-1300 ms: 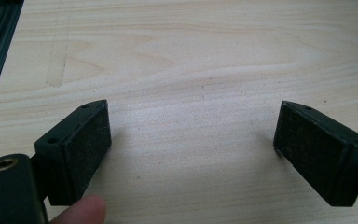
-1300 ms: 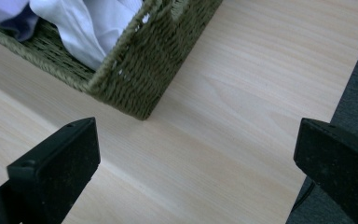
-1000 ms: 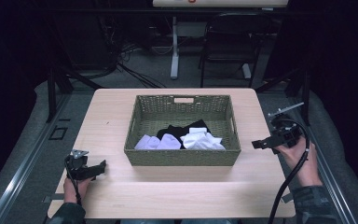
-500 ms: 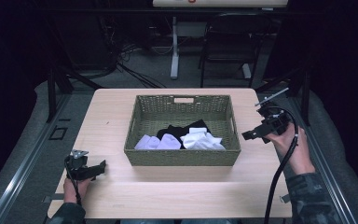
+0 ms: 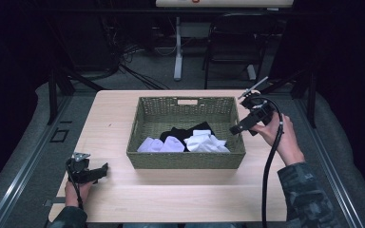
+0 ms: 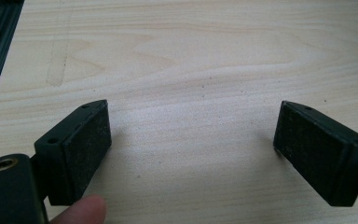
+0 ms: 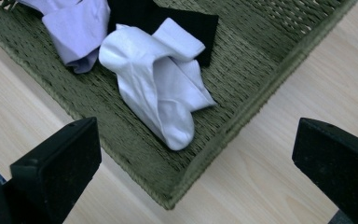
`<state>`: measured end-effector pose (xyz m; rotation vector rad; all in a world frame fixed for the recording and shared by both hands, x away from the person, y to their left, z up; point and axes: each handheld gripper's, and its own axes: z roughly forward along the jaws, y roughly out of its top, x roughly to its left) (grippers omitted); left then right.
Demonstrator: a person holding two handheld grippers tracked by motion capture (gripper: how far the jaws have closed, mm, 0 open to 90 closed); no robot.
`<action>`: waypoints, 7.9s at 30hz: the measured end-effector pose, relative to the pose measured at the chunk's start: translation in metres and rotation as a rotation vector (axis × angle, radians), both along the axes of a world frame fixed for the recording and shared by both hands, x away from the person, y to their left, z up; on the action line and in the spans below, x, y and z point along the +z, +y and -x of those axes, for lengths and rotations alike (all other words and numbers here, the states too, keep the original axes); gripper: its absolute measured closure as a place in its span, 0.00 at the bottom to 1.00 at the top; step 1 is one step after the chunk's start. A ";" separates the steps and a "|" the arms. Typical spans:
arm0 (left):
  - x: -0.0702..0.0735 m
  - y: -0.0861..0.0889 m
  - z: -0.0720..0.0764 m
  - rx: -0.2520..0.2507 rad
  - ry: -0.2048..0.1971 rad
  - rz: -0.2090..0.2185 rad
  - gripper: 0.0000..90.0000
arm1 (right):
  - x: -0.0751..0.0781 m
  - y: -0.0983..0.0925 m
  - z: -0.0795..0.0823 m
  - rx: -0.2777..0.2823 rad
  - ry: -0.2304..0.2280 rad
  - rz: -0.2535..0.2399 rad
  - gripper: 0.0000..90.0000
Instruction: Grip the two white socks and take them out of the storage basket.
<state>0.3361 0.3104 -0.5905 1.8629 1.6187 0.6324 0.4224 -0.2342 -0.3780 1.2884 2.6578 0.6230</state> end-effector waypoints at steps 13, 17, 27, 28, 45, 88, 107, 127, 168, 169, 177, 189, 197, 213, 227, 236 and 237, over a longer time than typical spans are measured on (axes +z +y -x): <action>0.000 0.000 0.000 0.000 0.000 -0.001 0.12 | -0.003 0.050 -0.025 0.069 0.035 0.008 0.00; 0.000 0.000 0.000 0.000 0.000 0.000 0.12 | -0.013 0.061 -0.032 0.078 0.065 0.008 0.04; 0.000 0.000 0.000 -0.002 0.001 0.000 0.12 | -0.055 0.084 -0.047 0.077 0.162 0.019 0.18; 0.000 0.000 0.000 -0.001 0.001 0.000 0.12 | -0.059 0.085 -0.048 0.076 0.164 0.029 0.19; 0.000 0.000 0.000 -0.003 0.001 0.000 0.12 | -0.113 0.100 -0.057 0.024 0.236 0.075 0.73; 0.000 0.001 -0.001 -0.006 0.005 -0.004 0.12 | 0.018 0.088 -0.041 0.070 0.040 -0.040 0.94; 0.001 0.001 -0.001 -0.009 0.010 0.000 0.12 | 0.054 0.085 -0.040 0.073 0.015 -0.005 0.94; 0.001 0.000 -0.001 -0.008 0.010 0.000 0.12 | 0.085 0.050 -0.031 0.021 -0.017 0.006 0.93; 0.000 0.000 -0.001 -0.006 0.003 -0.003 0.12 | 0.048 -0.079 -0.016 -0.282 -0.008 0.065 0.93; 0.000 0.000 -0.001 -0.006 0.003 -0.003 0.12 | 0.043 -0.082 -0.016 -0.293 -0.004 0.063 0.93; 0.000 0.000 -0.001 -0.006 0.003 -0.003 0.12 | 0.006 -0.095 -0.022 -0.345 0.052 0.066 0.92; 0.000 0.000 -0.001 -0.006 0.003 -0.003 0.12 | -0.061 -0.094 -0.032 -0.378 0.156 0.058 0.90; 0.000 0.000 -0.001 -0.005 0.003 -0.002 0.12 | -0.097 -0.093 -0.039 -0.415 0.195 0.064 0.86; 0.000 0.000 -0.001 -0.005 0.003 -0.003 0.12 | -0.022 -0.085 -0.022 -0.329 0.099 0.014 0.18; 0.000 0.000 -0.001 -0.004 0.003 -0.002 0.12 | 0.045 -0.018 -0.013 -0.136 -0.027 0.025 0.06; 0.000 0.000 -0.001 -0.004 0.003 -0.003 0.12 | 0.037 0.029 -0.026 -0.057 -0.018 0.025 0.00; 0.000 0.000 -0.001 -0.004 0.003 -0.003 0.12 | 0.036 0.032 -0.027 -0.055 -0.011 0.023 0.00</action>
